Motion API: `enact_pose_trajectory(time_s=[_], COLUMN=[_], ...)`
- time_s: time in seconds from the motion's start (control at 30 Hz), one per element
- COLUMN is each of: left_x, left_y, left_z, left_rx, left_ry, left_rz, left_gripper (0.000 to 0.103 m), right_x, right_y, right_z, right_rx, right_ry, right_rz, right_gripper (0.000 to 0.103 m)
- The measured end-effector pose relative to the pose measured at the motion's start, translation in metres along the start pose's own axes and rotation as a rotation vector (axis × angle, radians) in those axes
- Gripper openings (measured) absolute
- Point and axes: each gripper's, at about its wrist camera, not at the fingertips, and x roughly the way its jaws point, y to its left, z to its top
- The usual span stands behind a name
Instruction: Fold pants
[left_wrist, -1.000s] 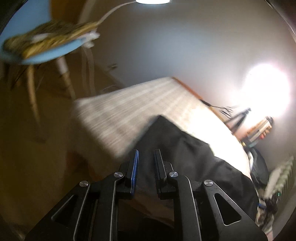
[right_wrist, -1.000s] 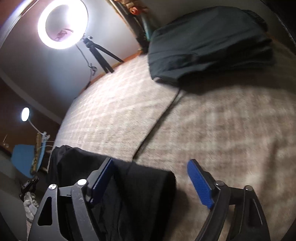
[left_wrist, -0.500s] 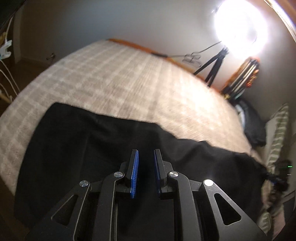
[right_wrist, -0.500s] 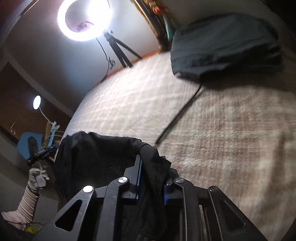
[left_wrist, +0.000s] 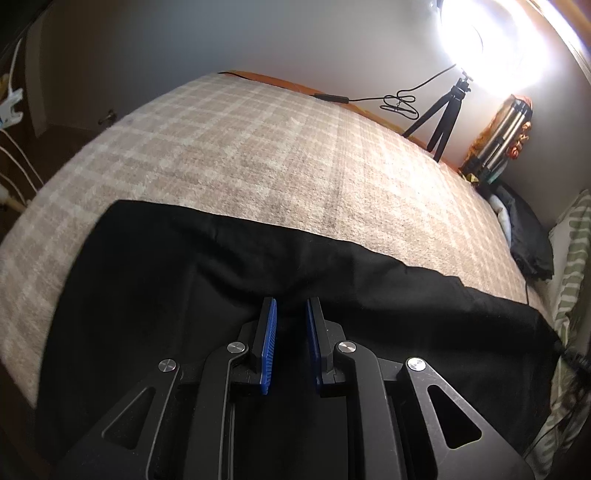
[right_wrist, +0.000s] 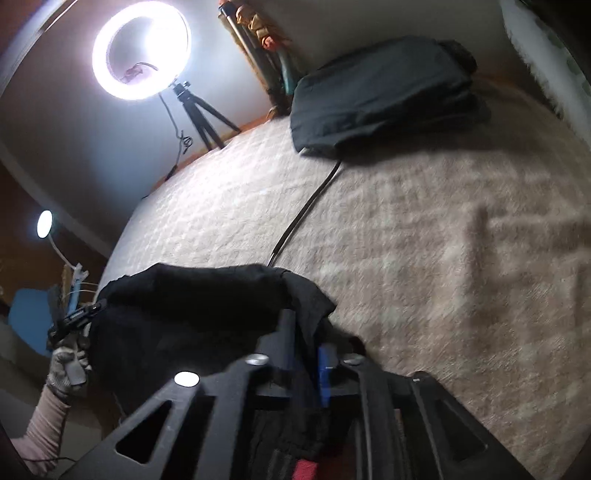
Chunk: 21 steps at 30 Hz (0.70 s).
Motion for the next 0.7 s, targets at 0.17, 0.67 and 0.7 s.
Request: enact_pose_trajectory(time_s=[0.17,0.67,0.7], left_x=[-0.015,-0.02,-0.018], left_y=[-0.007,-0.116,-0.122], left_z=[0.0,0.005,0.006], left_rx=[0.016,0.201,0.212], left_ry=[-0.042,-0.001,0.004], left_rz=[-0.001,-0.222,-0.229], left_gripper=[0.015,0.015,0.015], right_x=[-0.013,0.173,0.175], right_y=[0.049,0.146,0.15], right_z=[0.043,0.071,0.067], right_rx=[-0.237,-0.378,-0.386], right_ry=[-0.052,0.443,0.452], right_rz=[-0.057,0.384,0.389], right_gripper=[0.051,0.04,0.034])
